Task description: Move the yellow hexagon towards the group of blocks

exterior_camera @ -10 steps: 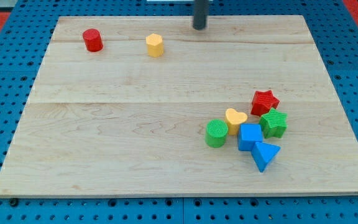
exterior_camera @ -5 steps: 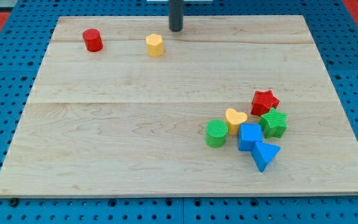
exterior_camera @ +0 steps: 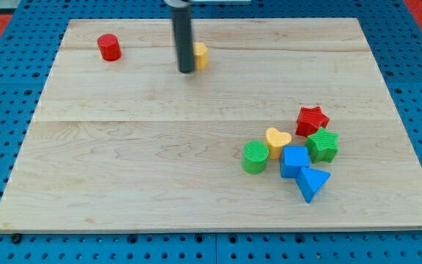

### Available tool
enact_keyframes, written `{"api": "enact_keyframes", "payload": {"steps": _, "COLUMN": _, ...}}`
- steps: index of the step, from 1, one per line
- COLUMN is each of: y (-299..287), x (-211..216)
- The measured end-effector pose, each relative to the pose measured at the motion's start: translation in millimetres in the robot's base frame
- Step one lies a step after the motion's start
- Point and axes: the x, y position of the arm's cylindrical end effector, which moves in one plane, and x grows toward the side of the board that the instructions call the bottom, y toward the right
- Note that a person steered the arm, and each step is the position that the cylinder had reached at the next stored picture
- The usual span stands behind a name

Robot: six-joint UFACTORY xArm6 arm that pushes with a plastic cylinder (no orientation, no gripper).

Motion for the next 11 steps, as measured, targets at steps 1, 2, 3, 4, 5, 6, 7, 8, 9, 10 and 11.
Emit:
{"api": "enact_keyframes", "payload": {"steps": 1, "y": -15.6, "x": -7.7}}
{"api": "enact_keyframes", "payload": {"steps": 2, "y": -78.4, "x": -38.3}}
{"api": "enact_keyframes", "payload": {"steps": 3, "y": -41.8, "x": -83.5}}
{"api": "enact_keyframes", "payload": {"steps": 4, "y": 16.9, "x": -76.6}}
{"api": "enact_keyframes", "payload": {"steps": 5, "y": 50.1, "x": -36.9}}
{"api": "enact_keyframes", "payload": {"steps": 6, "y": 38.7, "x": -81.5}}
{"api": "enact_keyframes", "payload": {"steps": 7, "y": -30.0, "x": -106.6}}
{"api": "enact_keyframes", "payload": {"steps": 8, "y": -49.9, "x": -75.7}}
{"api": "enact_keyframes", "payload": {"steps": 9, "y": -9.5, "x": -36.2}}
{"api": "enact_keyframes", "payload": {"steps": 10, "y": 19.9, "x": -9.9}}
{"api": "enact_keyframes", "payload": {"steps": 11, "y": -0.3, "x": -51.1}}
